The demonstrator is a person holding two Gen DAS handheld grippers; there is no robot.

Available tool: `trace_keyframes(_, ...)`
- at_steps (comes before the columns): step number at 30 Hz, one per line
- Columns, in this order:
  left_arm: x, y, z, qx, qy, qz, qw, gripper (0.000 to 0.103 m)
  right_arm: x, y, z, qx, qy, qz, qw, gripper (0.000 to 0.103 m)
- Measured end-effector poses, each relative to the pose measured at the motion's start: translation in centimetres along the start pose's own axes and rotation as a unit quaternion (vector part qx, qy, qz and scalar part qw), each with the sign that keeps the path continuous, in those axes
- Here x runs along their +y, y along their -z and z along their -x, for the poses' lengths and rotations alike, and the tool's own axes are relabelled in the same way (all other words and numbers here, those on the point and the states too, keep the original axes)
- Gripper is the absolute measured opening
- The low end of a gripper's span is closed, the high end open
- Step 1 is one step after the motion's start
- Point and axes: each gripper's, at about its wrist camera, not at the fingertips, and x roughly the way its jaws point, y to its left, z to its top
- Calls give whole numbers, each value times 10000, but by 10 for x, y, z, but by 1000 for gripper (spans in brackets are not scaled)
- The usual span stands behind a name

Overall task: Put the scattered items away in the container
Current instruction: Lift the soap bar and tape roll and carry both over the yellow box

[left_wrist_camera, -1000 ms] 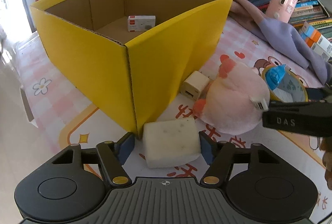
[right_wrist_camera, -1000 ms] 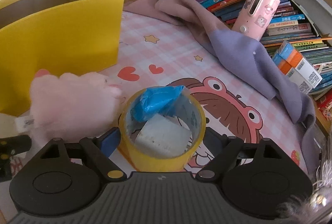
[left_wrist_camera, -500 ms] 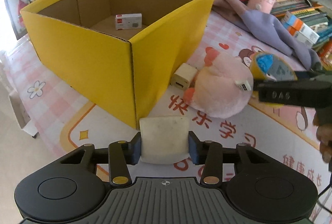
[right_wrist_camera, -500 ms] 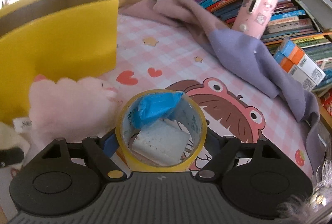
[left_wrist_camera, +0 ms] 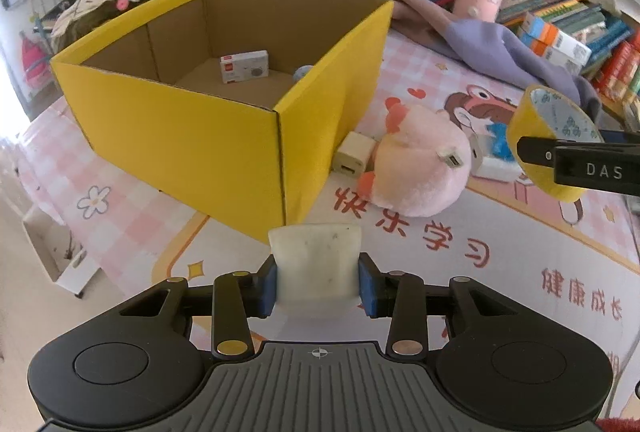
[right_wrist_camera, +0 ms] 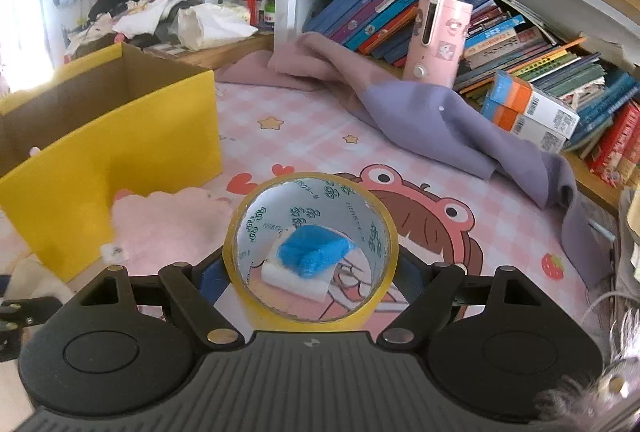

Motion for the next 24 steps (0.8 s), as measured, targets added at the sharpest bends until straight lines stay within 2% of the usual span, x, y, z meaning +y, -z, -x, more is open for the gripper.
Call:
trace_keyframes(6,-8,-4,13,-149,225,-586,9979,37,5,13,24,14,38,-158,9999,81)
trace_keyframes(11,-12,-5,29,-240,594,-1067,9922,37,13,24,51,27,72,-337,9994,81)
trace_keyframes(17,-8,-7,46,-548,942,-1298,9855,36,32,38,74,116,239,-372,9990,81)
trace_keyframes(24,-6,-8,56,-810,1441,-1778,9701,36,58,50,99,68,567,-411,9975,81)
